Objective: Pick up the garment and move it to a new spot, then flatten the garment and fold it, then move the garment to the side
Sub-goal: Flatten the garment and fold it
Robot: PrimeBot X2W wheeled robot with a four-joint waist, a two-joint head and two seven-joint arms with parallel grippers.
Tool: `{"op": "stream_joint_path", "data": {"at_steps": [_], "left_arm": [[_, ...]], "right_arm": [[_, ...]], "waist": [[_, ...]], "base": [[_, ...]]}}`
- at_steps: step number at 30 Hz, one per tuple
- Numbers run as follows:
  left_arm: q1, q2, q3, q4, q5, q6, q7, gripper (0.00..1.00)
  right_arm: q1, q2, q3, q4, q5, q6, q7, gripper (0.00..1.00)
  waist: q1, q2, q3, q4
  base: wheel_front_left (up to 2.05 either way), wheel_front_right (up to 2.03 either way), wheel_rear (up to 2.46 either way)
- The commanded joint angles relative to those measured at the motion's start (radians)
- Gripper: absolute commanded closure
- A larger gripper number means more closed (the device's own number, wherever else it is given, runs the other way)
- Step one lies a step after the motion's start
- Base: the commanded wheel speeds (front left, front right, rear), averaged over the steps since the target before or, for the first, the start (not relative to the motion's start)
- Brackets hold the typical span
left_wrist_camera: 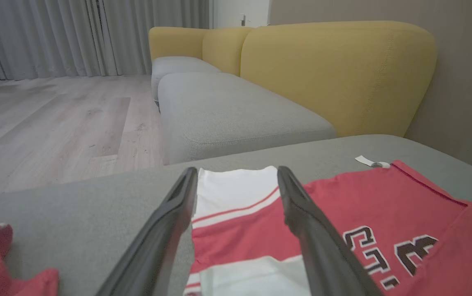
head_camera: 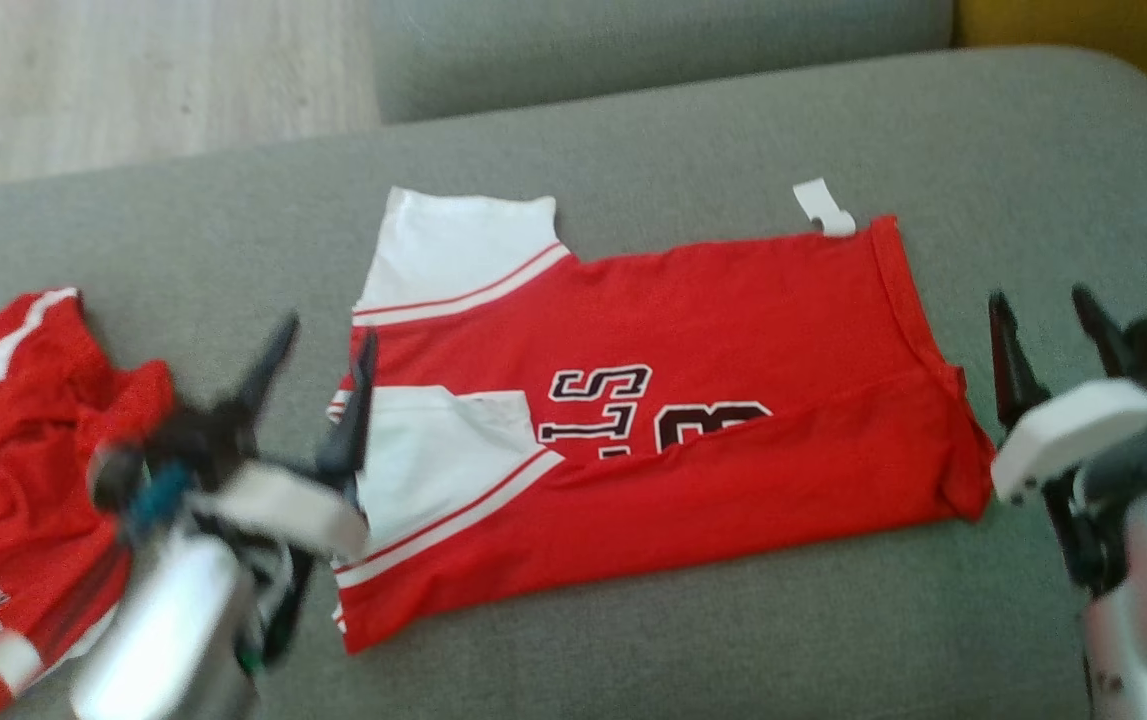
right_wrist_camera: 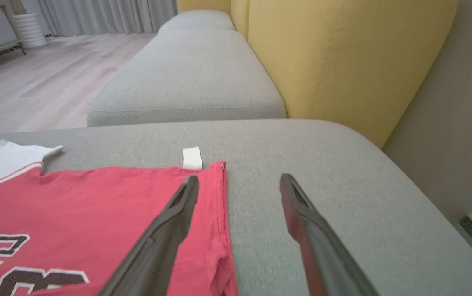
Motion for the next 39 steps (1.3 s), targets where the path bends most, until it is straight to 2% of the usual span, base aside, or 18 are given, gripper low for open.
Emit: {"op": "stream_joint_path", "data": {"at_steps": [1,5,10,15,17,19,26,39], "left_arm": [[-0.079,0.037,0.047,-0.034,0.012,-0.007,0.007,0.0],[-0.236,0.087,0.029,0.005,0.024,-0.073,0.112,0.0],[-0.45,0.135,0.003,0.123,-0.02,-0.145,0.278,0.0],[-0.62,0.193,-0.057,0.245,-0.098,-0.162,0.468,0.0],[-0.685,0.22,-0.114,0.28,-0.154,-0.163,0.544,0.0],[-0.716,0.235,-0.144,0.305,-0.184,-0.163,0.581,0.0],[-0.801,0.264,-0.242,0.392,-0.203,-0.163,0.581,0.0],[-0.882,0.269,-0.361,0.485,-0.269,-0.163,0.567,0.0]], "right_arm": [[-0.056,-0.003,0.023,-0.042,-0.007,-0.001,-0.009,0.0],[-0.127,0.004,0.042,-0.053,-0.016,-0.001,-0.016,0.0],[-0.225,0.002,0.073,-0.052,-0.025,-0.001,-0.018,0.0],[-0.313,0.002,0.102,-0.043,-0.02,-0.001,-0.024,0.0],[-0.346,0.001,0.111,-0.036,-0.017,-0.001,-0.031,0.0],[-0.362,0.002,0.117,-0.03,-0.016,-0.001,-0.036,0.0],[-0.4,0.006,0.134,-0.018,-0.013,-0.001,-0.052,0.0],[-0.399,-0.009,0.146,-0.03,-0.013,-0.001,-0.06,0.0]], "waist": [[-0.0001,0.0,0.029,-0.019],[-0.0001,0.0,0.098,-0.053],[-0.0001,0.0,0.191,-0.1],[-0.0001,0.0,0.27,-0.148],[-0.0001,0.0,0.307,-0.166],[-0.0001,0.0,0.324,-0.174],[-0.0001,0.0,0.366,-0.19],[-0.0001,0.0,0.395,-0.21]], "base": [[0.0,0.0,0.0],[0.0,0.0,0.0],[0.0,0.0,0.0],[0.0,0.0,0.0],[0.0,0.0,0.0],[0.0,0.0,0.0],[0.0,0.0,0.0],[0.0,0.0,0.0]]}}
